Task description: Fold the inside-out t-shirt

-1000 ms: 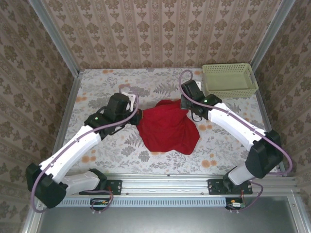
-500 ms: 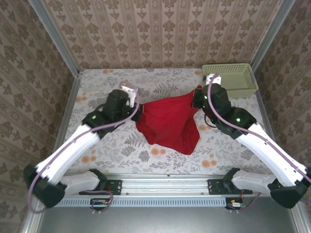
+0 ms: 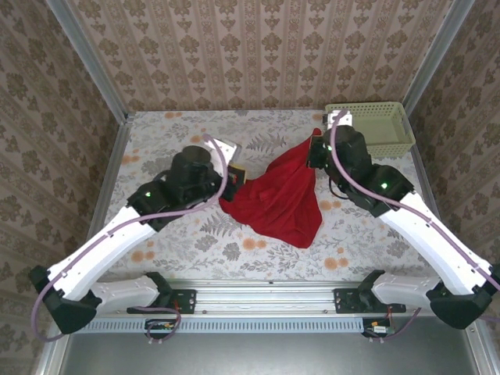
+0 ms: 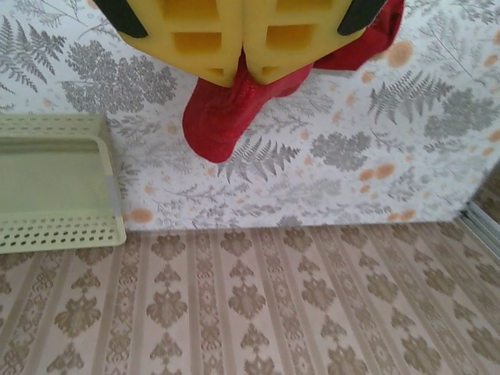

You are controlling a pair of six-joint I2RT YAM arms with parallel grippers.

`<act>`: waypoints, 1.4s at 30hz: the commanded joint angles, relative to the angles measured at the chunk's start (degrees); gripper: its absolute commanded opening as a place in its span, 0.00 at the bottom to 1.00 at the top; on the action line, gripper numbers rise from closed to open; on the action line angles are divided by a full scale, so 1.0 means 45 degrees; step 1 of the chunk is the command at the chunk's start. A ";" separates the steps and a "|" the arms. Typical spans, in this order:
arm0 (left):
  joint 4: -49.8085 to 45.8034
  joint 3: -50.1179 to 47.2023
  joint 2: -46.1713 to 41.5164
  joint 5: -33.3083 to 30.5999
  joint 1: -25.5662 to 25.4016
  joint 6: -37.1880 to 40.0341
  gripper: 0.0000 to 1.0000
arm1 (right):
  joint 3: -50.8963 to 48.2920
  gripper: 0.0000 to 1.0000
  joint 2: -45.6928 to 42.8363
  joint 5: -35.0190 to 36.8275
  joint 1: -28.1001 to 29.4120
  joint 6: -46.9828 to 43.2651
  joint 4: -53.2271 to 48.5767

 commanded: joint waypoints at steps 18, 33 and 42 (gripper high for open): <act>0.3714 -0.3542 0.3630 0.1420 -0.1156 -0.2120 0.42 | -0.0981 0.00 0.0012 -0.1375 0.0041 0.0850 0.0391; 0.3685 -0.2500 0.5672 0.0570 -0.1324 -0.1842 0.50 | -0.1123 0.00 -0.0144 -0.1505 0.0035 0.0876 0.0372; 0.4173 -0.2128 0.6347 0.0796 -0.1125 -0.1884 0.35 | -0.1341 0.00 -0.0220 -0.1588 0.0041 0.0934 0.0479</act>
